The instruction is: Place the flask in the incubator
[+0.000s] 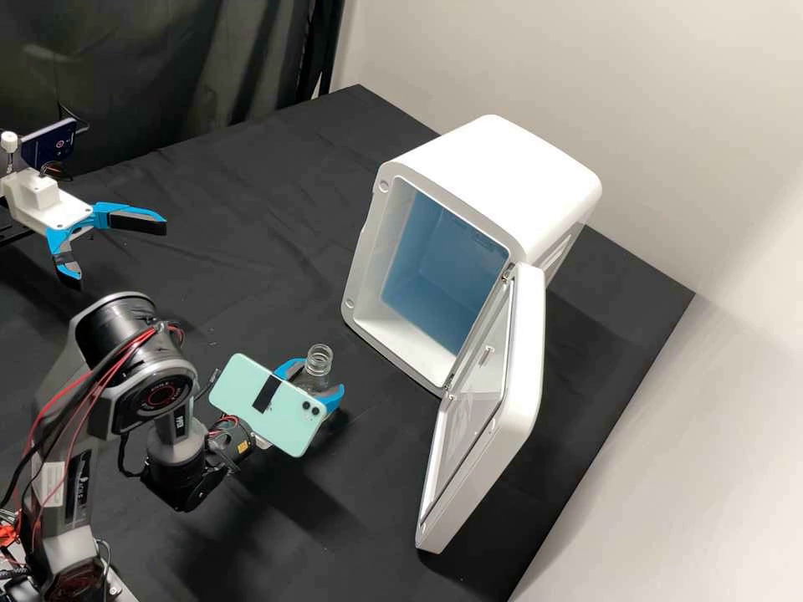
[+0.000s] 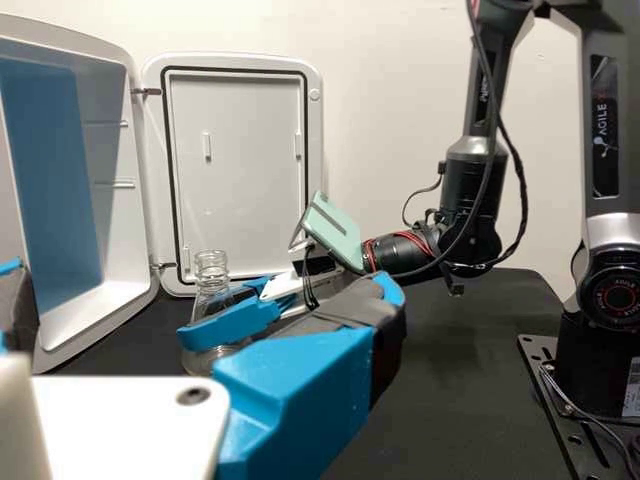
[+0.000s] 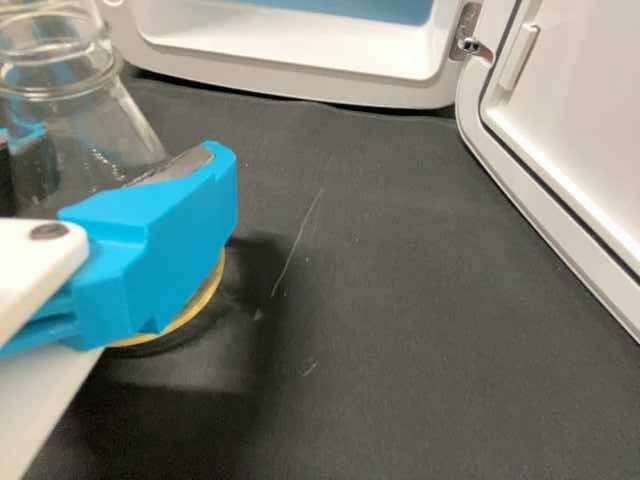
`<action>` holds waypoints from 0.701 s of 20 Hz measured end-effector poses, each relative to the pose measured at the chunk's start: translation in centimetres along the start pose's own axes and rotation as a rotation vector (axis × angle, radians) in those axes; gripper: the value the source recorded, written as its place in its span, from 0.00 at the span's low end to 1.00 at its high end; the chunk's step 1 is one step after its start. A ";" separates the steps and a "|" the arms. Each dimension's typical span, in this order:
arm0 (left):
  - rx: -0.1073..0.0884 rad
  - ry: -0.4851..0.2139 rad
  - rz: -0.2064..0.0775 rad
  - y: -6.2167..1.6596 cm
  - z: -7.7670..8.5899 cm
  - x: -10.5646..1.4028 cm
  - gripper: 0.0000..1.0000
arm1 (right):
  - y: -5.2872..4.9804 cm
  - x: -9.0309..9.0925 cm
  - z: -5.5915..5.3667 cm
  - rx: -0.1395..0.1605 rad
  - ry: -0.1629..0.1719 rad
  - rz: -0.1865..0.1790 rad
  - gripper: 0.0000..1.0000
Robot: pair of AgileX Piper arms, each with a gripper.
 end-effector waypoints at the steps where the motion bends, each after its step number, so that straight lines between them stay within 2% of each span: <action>1: 0.000 0.000 0.000 0.00 0.0 0.0 1.00 | 0.2 -0.3 -0.1 0.004 0.002 0.007 0.00; 2: 0.000 0.000 0.000 0.00 0.0 0.0 1.00 | 0.6 -0.8 -0.1 0.009 -0.005 0.022 0.00; 4: 0.000 0.000 0.000 0.00 0.0 0.0 1.00 | 1.7 -2.0 0.1 0.040 -0.020 0.089 0.00; 8: 0.000 0.000 0.000 0.00 0.0 0.0 1.00 | 3.8 -4.4 0.1 0.088 -0.020 0.221 0.00; 11: 0.000 0.000 0.000 0.00 0.0 0.0 1.00 | 4.7 -5.6 0.0 0.103 -0.009 0.280 0.00; 14: 0.000 0.000 0.000 0.00 0.0 0.0 1.00 | 4.8 -6.0 0.0 0.108 -0.007 0.290 0.00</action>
